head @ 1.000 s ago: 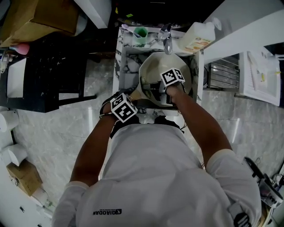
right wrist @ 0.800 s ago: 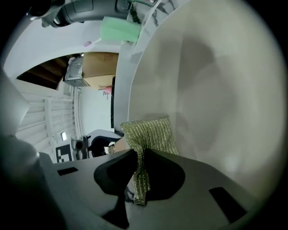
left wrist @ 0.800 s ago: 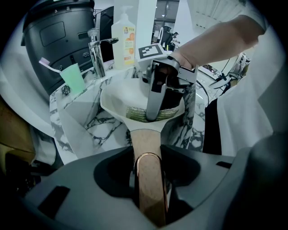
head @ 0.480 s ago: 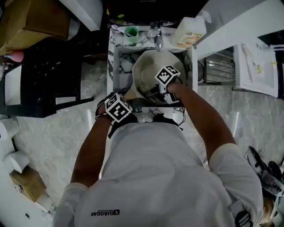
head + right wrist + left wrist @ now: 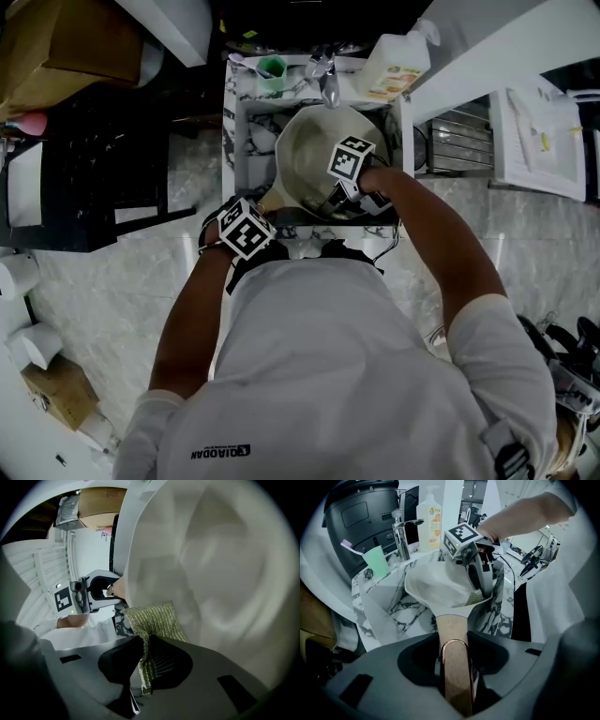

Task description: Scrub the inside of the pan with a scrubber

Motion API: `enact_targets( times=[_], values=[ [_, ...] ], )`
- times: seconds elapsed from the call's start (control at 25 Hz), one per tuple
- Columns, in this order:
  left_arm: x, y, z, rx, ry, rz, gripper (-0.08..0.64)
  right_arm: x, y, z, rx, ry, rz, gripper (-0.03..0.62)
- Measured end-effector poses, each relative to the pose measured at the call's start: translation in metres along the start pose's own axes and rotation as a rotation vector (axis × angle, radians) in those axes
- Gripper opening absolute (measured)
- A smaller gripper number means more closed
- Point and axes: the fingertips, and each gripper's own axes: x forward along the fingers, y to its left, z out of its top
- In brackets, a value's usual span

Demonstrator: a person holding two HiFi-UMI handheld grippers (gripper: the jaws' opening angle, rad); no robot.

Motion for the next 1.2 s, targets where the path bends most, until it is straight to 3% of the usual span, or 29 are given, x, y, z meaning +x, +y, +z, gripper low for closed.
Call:
enact_targets(
  times=[0.4, 0.8, 0.96, 1.08, 1.2],
  values=[
    [0.000, 0.000, 0.000, 0.001, 0.000, 0.001, 0.192, -0.019, -0.028, -0.034, -0.019, 0.174, -0.138, 0.079],
    [0.001, -0.001, -0.001, -0.002, -0.002, 0.002, 0.192, -0.023, -0.033, -0.041, -0.042, 0.192, -0.186, 0.079],
    [0.001, -0.001, 0.000, 0.005, -0.004, 0.000, 0.192, -0.029, -0.032, -0.036, -0.097, 0.132, -0.227, 0.078],
    [0.000, -0.001, -0.001, 0.006, -0.003, -0.001, 0.192, -0.052, -0.031, -0.006, -0.231, -0.018, -0.375, 0.074],
    [0.000, 0.000, -0.001, 0.005, -0.002, 0.003, 0.192, -0.098, -0.038, 0.037, -0.448, -0.179, -0.712, 0.074]
  ],
)
